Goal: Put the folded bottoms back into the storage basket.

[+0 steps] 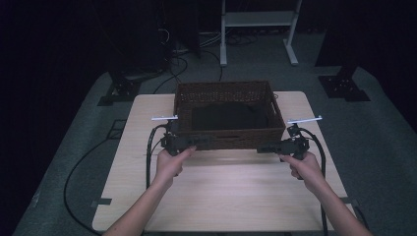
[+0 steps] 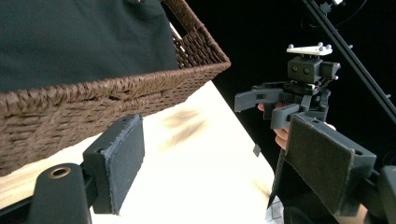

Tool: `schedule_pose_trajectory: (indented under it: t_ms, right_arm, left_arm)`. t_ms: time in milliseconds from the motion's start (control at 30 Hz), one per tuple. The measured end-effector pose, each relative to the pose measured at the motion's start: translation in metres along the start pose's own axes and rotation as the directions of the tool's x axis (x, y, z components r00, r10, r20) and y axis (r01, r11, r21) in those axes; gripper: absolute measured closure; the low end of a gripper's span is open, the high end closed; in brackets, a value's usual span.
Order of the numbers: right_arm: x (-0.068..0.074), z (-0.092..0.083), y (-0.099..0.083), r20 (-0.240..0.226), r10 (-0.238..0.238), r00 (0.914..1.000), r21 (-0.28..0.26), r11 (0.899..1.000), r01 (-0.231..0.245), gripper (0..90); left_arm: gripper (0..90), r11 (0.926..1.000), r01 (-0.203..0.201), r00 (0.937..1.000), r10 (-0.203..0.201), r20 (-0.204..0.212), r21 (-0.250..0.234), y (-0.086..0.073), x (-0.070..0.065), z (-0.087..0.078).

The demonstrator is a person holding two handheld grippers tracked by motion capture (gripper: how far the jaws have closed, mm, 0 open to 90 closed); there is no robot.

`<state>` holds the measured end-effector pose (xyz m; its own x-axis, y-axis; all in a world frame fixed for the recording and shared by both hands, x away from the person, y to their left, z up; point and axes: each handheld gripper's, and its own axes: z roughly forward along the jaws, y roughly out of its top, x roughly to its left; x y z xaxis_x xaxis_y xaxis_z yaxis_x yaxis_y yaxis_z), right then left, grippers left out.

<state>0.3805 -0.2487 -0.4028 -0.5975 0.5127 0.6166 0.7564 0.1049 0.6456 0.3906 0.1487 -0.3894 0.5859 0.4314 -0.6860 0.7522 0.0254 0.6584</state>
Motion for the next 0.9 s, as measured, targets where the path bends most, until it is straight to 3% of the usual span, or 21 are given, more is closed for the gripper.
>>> schedule_pose_trajectory:
  t_ms: [900]
  right_arm:
    - [-0.011,-0.002,-0.028,0.017,0.018,0.9997,0.026,0.999,-0.018,28.7]
  left_arm:
    - [16.5,1.0000,-0.002,1.0000,0.002,-0.010,0.008,-0.028,0.006,-0.010]
